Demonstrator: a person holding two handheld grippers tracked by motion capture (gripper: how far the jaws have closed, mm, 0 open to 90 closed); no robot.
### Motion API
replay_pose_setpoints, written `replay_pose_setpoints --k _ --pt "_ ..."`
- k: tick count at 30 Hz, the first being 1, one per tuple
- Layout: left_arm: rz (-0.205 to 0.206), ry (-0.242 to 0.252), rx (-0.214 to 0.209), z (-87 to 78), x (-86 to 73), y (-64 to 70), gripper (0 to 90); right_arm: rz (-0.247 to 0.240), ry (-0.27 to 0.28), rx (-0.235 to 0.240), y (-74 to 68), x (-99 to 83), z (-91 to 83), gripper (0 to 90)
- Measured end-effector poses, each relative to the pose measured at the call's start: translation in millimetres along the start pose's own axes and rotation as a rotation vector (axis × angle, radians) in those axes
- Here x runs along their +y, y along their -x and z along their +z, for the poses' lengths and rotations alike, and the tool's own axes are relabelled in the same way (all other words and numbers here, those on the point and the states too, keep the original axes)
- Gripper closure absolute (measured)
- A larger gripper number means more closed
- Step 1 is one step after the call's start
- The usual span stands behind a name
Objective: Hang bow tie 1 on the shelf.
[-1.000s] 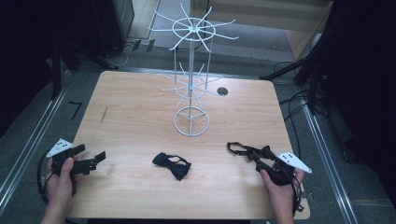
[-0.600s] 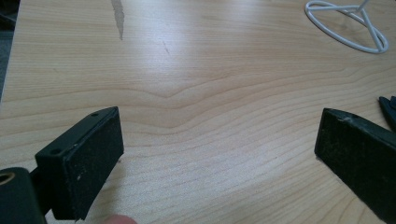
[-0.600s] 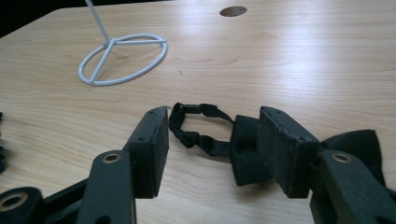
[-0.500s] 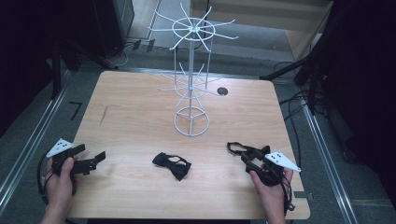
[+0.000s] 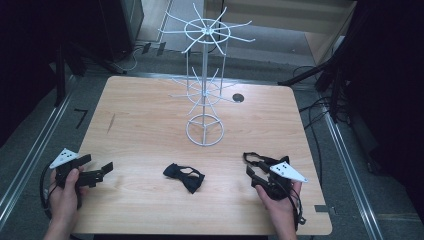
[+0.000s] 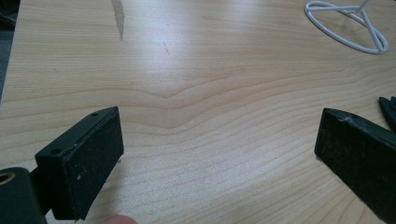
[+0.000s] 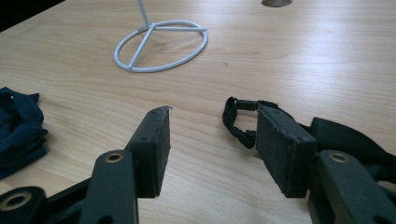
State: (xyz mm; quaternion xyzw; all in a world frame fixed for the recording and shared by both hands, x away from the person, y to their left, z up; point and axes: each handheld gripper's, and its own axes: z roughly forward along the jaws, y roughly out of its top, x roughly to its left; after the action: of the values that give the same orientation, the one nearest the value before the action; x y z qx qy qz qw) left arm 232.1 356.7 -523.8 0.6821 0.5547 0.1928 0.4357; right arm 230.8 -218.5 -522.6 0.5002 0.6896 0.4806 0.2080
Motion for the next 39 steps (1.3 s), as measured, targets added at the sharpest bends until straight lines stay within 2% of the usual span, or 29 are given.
replay_pose_setpoints --k 15,25,39 --pt "0.001 -0.002 -0.001 -0.1 0.1 0.1 1.6 -0.039 -0.036 0.058 -31.5 -1.6 15.0 46.9" --pt "0.002 -0.001 0.001 0.2 0.1 0.4 1.6 -0.048 -0.044 0.085 -42.0 -1.7 22.0 47.0" --pt "0.003 -0.002 0.001 0.2 0.1 0.4 1.6 -0.075 -0.069 0.168 -68.2 -2.8 36.8 49.5"
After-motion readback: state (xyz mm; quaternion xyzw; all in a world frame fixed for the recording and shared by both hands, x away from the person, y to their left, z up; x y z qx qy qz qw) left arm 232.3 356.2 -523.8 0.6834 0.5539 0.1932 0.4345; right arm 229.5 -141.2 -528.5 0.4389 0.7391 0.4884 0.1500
